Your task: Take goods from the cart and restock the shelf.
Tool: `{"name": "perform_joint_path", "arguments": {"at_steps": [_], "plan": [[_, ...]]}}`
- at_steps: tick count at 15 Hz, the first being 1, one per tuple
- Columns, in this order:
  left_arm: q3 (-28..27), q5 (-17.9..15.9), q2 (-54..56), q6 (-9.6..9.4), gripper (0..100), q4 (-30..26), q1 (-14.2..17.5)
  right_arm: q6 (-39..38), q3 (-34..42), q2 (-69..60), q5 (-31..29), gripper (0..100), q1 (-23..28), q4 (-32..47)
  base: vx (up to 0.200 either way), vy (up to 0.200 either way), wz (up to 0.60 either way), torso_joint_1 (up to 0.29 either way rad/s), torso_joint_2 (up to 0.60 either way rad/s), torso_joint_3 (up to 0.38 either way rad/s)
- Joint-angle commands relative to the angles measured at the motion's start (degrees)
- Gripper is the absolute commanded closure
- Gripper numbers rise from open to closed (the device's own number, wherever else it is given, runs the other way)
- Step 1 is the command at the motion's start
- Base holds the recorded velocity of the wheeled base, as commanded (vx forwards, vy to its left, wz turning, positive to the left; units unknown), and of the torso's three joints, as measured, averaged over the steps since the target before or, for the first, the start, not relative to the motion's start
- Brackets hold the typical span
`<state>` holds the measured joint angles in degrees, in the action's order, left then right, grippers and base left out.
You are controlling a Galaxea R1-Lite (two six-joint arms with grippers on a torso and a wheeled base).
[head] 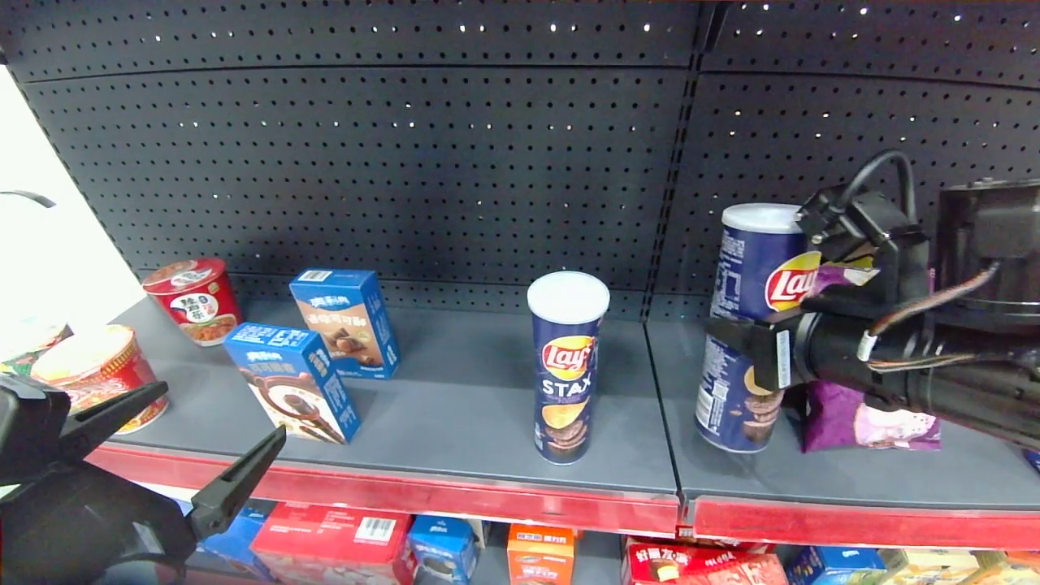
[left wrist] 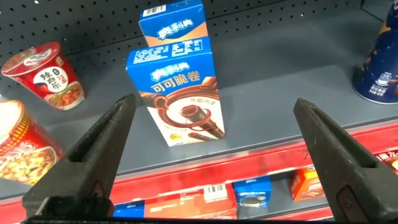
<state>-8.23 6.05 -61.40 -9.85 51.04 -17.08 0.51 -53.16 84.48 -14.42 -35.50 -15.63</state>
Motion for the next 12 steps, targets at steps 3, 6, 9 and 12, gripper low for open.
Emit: {"name": "perform_joint_path", "arguments": {"at_steps": [3,6,9,12], "plan": [[0.14,0.02,0.23,-0.08,0,-0.07,0.91,1.25,-7.04,10.09,0.27,100,2.28,-0.54,0.0,0.0,0.0,0.0,0.0,0.0],[0.14,0.02,0.5,-0.08,0,-0.77,1.08,1.25,-12.75,14.4,-0.17,100,2.28,-0.63,0.0,0.0,0.0,0.0,0.0,0.0],[0.14,0.02,0.5,-0.17,0,-0.77,1.17,2.04,-16.97,19.14,-0.34,100,2.28,-0.72,0.0,0.0,0.0,0.0,0.0,0.0],[-0.03,0.02,0.41,-0.26,0,-0.77,2.14,2.56,-19.08,25.29,-0.43,100,2.01,-7.75,0.0,0.0,0.0,0.0,0.0,0.0]]}}
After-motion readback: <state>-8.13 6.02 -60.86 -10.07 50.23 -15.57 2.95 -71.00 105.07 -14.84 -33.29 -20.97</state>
